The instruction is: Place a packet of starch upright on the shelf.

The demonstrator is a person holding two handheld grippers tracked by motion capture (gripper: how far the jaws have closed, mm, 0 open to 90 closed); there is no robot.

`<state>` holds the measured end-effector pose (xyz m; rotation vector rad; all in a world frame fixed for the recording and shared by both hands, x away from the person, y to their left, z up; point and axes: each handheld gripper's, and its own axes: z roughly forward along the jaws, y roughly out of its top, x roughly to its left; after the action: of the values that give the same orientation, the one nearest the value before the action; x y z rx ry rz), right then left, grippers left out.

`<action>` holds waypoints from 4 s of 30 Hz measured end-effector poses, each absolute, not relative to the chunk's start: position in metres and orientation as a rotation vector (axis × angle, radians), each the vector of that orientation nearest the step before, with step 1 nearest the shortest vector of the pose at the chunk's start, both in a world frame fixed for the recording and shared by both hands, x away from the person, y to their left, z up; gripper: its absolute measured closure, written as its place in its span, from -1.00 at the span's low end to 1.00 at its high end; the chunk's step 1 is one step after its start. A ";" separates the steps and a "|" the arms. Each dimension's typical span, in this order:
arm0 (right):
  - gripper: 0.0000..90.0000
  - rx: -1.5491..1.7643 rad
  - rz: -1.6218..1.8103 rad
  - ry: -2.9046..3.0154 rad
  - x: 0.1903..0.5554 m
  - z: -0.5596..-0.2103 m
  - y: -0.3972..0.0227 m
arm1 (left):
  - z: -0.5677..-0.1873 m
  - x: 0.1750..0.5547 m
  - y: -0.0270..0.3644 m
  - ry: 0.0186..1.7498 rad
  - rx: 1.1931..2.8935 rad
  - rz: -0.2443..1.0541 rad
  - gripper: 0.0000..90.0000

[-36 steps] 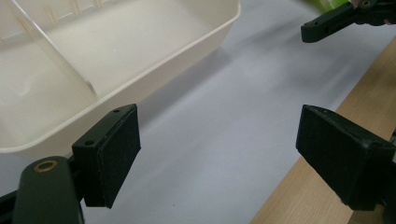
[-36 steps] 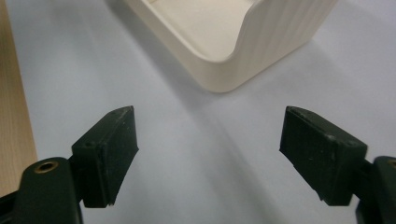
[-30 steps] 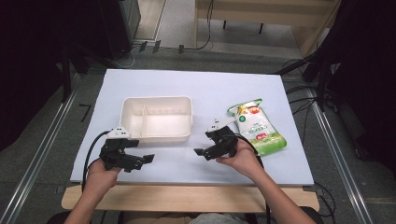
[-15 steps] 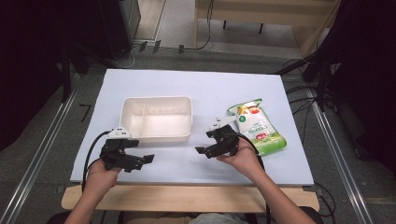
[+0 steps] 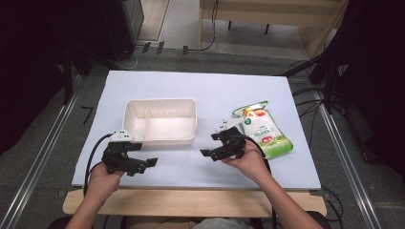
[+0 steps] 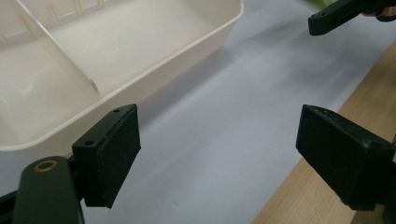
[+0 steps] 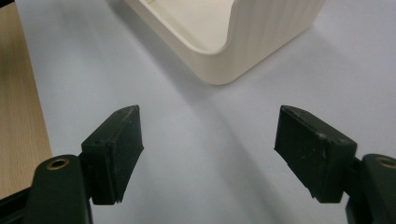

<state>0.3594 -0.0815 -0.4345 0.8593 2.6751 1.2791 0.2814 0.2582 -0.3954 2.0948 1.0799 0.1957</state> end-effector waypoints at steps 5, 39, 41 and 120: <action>-0.50 0.880 1.272 2.690 0.360 -0.433 -0.083 | -0.396 0.282 0.258 1.078 2.090 0.196 -0.67; -0.04 1.056 1.223 2.524 0.381 -0.412 -0.165 | -0.394 0.281 0.261 1.092 2.077 0.197 -0.67; 0.01 1.073 1.220 2.516 0.383 -0.412 -0.170 | -0.394 0.281 0.261 1.088 2.079 0.199 -0.67; 1.00 1.445 1.011 2.542 0.414 -0.456 -0.243 | -0.395 0.282 0.257 1.072 2.097 0.207 -0.67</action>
<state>0.4143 -0.2435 -0.4563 1.4447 2.5422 1.0107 0.2815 0.2569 -0.3948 2.0965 1.0723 0.2067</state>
